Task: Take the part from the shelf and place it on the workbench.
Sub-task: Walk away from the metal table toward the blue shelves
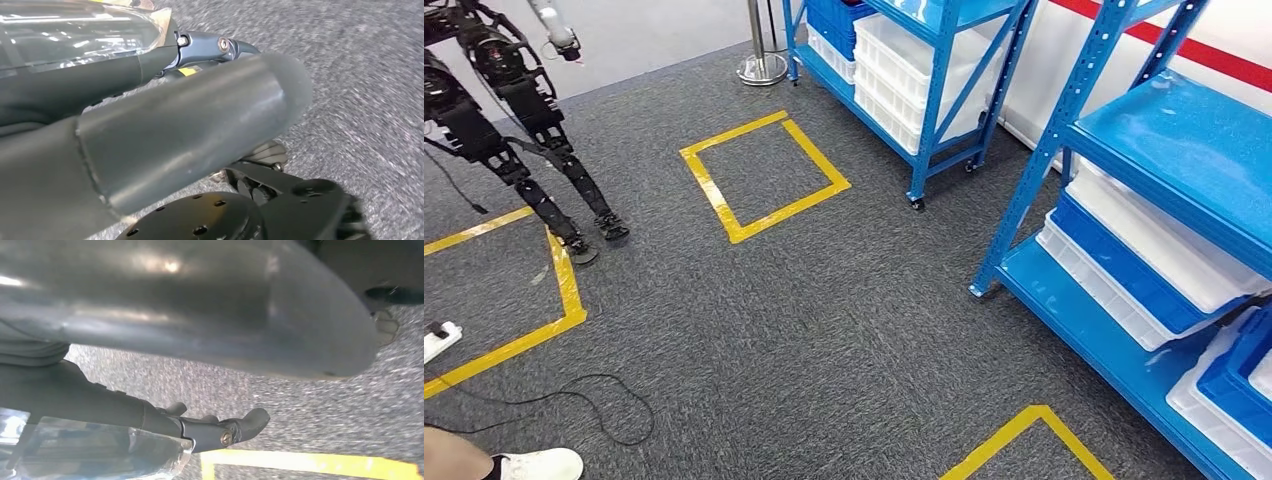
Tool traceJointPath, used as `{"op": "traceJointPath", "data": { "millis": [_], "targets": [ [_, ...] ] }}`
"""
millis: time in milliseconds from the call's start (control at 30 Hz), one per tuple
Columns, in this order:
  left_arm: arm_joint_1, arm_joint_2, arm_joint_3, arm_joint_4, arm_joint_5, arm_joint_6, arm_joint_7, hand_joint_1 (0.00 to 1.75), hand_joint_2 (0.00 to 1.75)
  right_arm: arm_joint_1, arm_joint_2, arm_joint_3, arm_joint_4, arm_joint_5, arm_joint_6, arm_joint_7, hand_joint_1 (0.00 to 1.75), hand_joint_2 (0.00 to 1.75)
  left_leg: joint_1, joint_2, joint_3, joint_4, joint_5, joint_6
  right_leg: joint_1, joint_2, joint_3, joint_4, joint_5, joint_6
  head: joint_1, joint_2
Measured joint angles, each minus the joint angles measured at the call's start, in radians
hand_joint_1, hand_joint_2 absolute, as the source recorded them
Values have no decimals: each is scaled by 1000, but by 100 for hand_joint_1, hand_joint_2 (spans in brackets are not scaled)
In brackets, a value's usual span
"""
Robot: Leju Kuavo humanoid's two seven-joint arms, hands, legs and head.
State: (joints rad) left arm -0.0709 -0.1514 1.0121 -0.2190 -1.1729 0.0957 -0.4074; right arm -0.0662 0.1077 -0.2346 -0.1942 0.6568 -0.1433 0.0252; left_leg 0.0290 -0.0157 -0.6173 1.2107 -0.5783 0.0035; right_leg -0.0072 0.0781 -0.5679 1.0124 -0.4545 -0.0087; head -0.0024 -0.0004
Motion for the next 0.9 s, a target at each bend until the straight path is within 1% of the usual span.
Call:
{"op": "traceJointPath", "data": {
  "millis": [33, 67, 100, 133, 167, 200, 233, 267, 300, 333, 367, 400, 433, 467, 500, 533, 567, 600, 633, 667, 700, 733, 767, 800, 833, 867, 900],
  "targets": [
    [0, 0, 0, 0, 0, 0, 0, 0, 0, 0, 1, 0, 0, 1, 0, 1, 0, 0, -1, -23, 29, -70, 36, 6, 2, 13, 1, 0, 0, 1, 0, 0],
    [0, 1, -1, 0, 0, 0, 1, 0, 0, -2, 2, 0, 0, 3, 1, 2, 0, 0, -1, -41, 52, -128, 61, 10, 4, 26, 1, 1, 0, 2, 1, 0],
    [-1, 2, -1, 0, 0, -1, 2, 0, 0, -4, 3, 0, 0, 5, 2, 4, 0, 0, -3, -55, 67, -165, 73, 12, 5, 37, -2, 2, 1, 6, 1, 0],
    [-2, 2, -2, 0, 0, -2, 3, 0, 0, -5, 5, 0, 0, 6, 3, 7, 0, 0, -7, -59, 73, -180, 74, 14, 5, 47, -6, 1, 3, 10, 1, 0],
    [-3, 2, -3, 0, 0, -3, 5, 0, 0, -5, 5, 0, 0, 8, 3, 9, 0, 0, -10, -48, 74, -185, 75, 16, 4, 57, -12, 0, 5, 17, 1, 0],
    [-6, 2, -5, 0, 0, -5, 7, 0, 0, -4, 5, 0, 0, 10, 4, 12, 0, 0, -10, -37, 77, -191, 80, 21, 4, 60, -17, 2, 6, 23, 1, 0],
    [-8, 1, -6, 0, 0, -7, 8, 0, 0, -3, 5, 0, 0, 11, 5, 14, 0, 0, -10, -26, 81, -199, 85, 27, 4, 46, -25, 11, 1, 26, 1, 0],
    [-10, 1, -7, 0, 0, -8, 9, 0, 0, -3, 5, 0, 0, 11, 7, 15, 0, 0, -9, -13, 85, -207, 90, 34, 5, 20, -41, 38, -14, 27, 4, 0],
    [-11, 1, -8, 0, 0, -9, 9, 0, 0, -5, 5, 0, 0, 11, 10, 16, 0, 0, -9, 2, 87, -214, 94, 39, 6, -13, -64, 85, -39, 25, 6, 0],
    [-11, 2, -8, 0, 0, -10, 10, 0, 0, -6, 5, 0, 0, 11, 12, 17, 0, 0, -12, 17, 88, -215, 95, 41, 4, -42, -96, 146, -70, 22, 8, 0],
    [-11, 2, -8, 0, 0, -11, 10, 0, 0, -8, 5, 0, 0, 11, 13, 17, 0, 0, -13, 33, 87, -215, 94, 42, 2, -57, -129, 211, -98, 22, 10, 0],
    [-10, 2, -8, 0, 0, -11, 12, 0, 0, -8, 5, 0, 0, 11, 15, 17, 0, 0, -14, 48, 86, -215, 93, 42, -1, -63, -151, 258, -114, 26, 10, 0],
    [-11, 3, -8, 0, 0, -12, 12, 0, 0, -7, 4, 0, 0, 10, 16, 18, 0, 0, -14, 62, 86, -215, 92, 41, -5, -66, -156, 271, -114, 34, 10, 0],
    [-11, 3, -9, 0, -1, -13, 13, 0, 0, -6, 4, 0, 0, 10, 17, 18, 0, 0, -14, 76, 87, -214, 90, 38, -9, -72, -139, 244, -100, 45, 11, 0],
    [-11, 2, -9, 0, -2, -14, 14, 0, 0, -4, 3, 0, 0, 9, 17, 18, 0, 0, -12, 88, 89, -214, 88, 34, -14, -83, -104, 181, -76, 58, 11, 0],
    [-12, 3, -9, -1, -2, -16, 14, 0, 0, -4, 3, 0, 0, 8, 18, 18, 0, 0, -12, 99, 92, -213, 84, 29, -17, -105, -65, 109, -51, 66, 12, 0],
    [-12, 3, -9, -1, -3, -17, 15, 0, 0, -5, 2, 0, 0, 8, 18, 18, 0, 0, -14, 110, 96, -211, 79, 22, -17, -127, -31, 50, -30, 69, 13, 0],
    [-12, 3, -9, -1, -3, -17, 16, 0, 0, -7, 2, 0, 0, 8, 18, 18, 0, 0, -16, 120, 100, -210, 74, 14, -17, -141, -10, 14, -17, 65, 12, 0],
    [-14, 4, -9, -1, -3, -17, 17, 0, 0, -8, 2, 0, 0, 8, 18, 18, 0, 0, -17, 129, 106, -209, 70, 8, -14, -147, -4, 3, -12, 56, 12, 0],
    [-17, 4, -9, -1, -3, -17, 18, 0, 0, -8, 2, 0, 0, 8, 18, 18, 0, 0, -16, 139, 111, -210, 68, 2, -10, -138, -5, 3, -10, 47, 10, 0],
    [-20, 4, -9, -1, -3, -18, 19, 0, 0, -7, 1, 0, 0, 8, 18, 17, 0, 0, -12, 144, 116, -211, 65, -5, -12, -125, -5, 2, -9, 37, 9, 0],
    [-24, 4, -9, -1, -3, -18, 19, 0, 0, -7, 0, 0, 0, 8, 17, 17, 0, 0, -7, 133, 118, -206, 57, -11, -14, -113, -4, 0, -8, 29, 7, 0],
    [-26, 3, -10, -1, -3, -18, 20, 0, 0, -6, 0, 0, 0, 7, 16, 16, 0, 0, -4, 109, 112, -185, 39, -17, -16, -102, -2, -2, -7, 21, 5, 0],
    [-28, 3, -10, -1, -3, -19, 20, 0, 0, -7, 0, -1, -1, 5, 15, 15, 0, 0, -1, 78, 95, -143, 11, -19, -19, -91, 2, -3, -5, 13, 2, 0],
    [-27, 3, -10, -1, -3, -19, 20, 0, 0, -7, 1, -2, -1, 4, 14, 14, 0, 0, 0, 47, 67, -81, -24, -19, -17, -80, 1, -3, -5, 8, 0, 0],
    [-25, 3, -10, -1, -3, -19, 20, 0, 0, -8, 2, -3, -1, 3, 13, 13, 0, 0, 0, 29, 32, -9, -57, -17, -14, -67, 1, -3, -4, 4, -1, 0],
    [-23, 3, -10, -1, -3, -19, 20, 0, 0, -8, 3, -4, -1, 1, 12, 12, 0, 0, 0, 21, 0, 50, -76, -15, -10, -52, 1, -2, -4, 2, -1, 0]
  ]
}}
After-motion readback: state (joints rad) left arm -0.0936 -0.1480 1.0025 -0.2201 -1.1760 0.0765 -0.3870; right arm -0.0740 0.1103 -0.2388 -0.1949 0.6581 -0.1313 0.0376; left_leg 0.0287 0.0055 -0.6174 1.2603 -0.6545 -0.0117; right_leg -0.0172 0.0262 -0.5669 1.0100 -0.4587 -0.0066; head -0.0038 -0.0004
